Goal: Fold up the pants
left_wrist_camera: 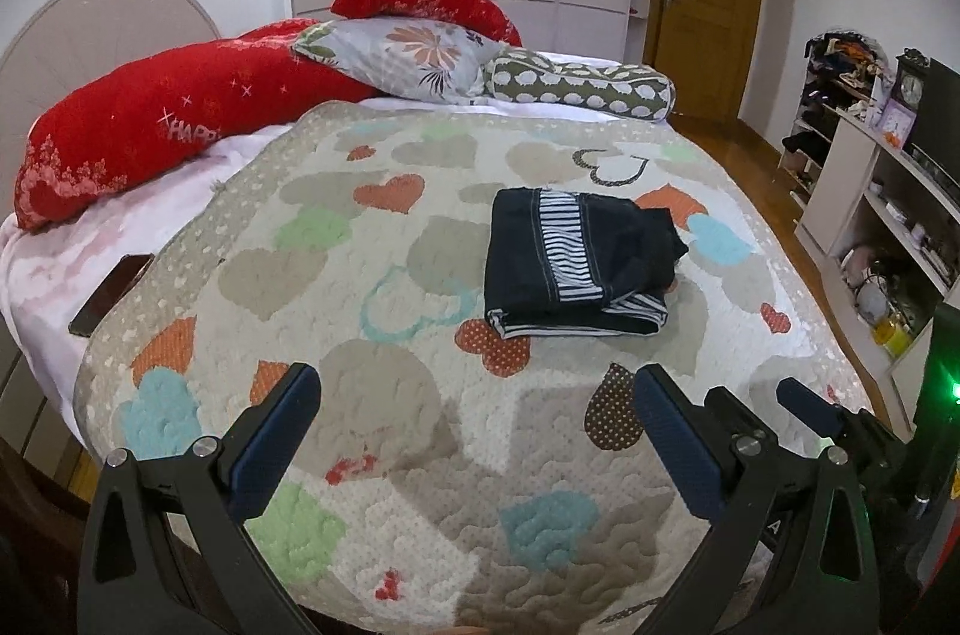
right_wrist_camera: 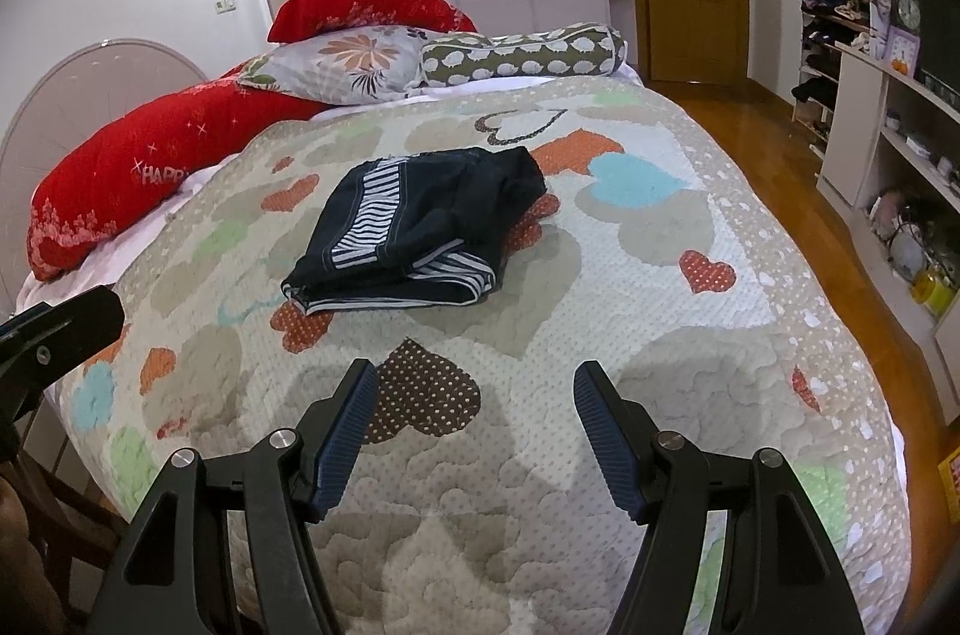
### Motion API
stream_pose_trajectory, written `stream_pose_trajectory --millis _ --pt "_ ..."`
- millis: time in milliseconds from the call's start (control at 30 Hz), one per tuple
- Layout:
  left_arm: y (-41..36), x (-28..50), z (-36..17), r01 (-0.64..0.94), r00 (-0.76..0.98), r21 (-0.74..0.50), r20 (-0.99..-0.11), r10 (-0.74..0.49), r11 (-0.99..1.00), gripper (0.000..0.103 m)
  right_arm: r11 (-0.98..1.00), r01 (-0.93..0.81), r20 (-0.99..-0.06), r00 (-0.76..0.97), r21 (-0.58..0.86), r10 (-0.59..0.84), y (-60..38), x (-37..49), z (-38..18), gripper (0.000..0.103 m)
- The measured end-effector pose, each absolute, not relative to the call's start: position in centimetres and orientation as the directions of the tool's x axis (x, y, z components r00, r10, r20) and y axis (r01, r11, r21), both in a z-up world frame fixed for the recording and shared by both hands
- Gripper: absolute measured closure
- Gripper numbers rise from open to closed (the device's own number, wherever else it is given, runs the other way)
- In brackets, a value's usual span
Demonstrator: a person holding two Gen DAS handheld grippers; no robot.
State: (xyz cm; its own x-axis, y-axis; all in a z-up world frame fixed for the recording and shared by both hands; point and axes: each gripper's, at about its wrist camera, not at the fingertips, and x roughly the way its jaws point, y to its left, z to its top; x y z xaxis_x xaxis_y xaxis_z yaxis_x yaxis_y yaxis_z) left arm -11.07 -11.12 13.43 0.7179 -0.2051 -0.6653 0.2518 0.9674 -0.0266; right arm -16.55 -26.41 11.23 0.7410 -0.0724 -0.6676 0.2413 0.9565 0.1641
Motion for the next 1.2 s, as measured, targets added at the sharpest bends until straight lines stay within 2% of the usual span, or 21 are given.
stream_pose_trajectory --millis 1200 --pt "-11.0 -10.0 11.2 0.244 0.646 -0.054 -0.735 -0.204 0.968 0.0 0.96 0.235 -0.683 0.727 0.154 -0.069 -25.9 -16.4 10.2 0.028"
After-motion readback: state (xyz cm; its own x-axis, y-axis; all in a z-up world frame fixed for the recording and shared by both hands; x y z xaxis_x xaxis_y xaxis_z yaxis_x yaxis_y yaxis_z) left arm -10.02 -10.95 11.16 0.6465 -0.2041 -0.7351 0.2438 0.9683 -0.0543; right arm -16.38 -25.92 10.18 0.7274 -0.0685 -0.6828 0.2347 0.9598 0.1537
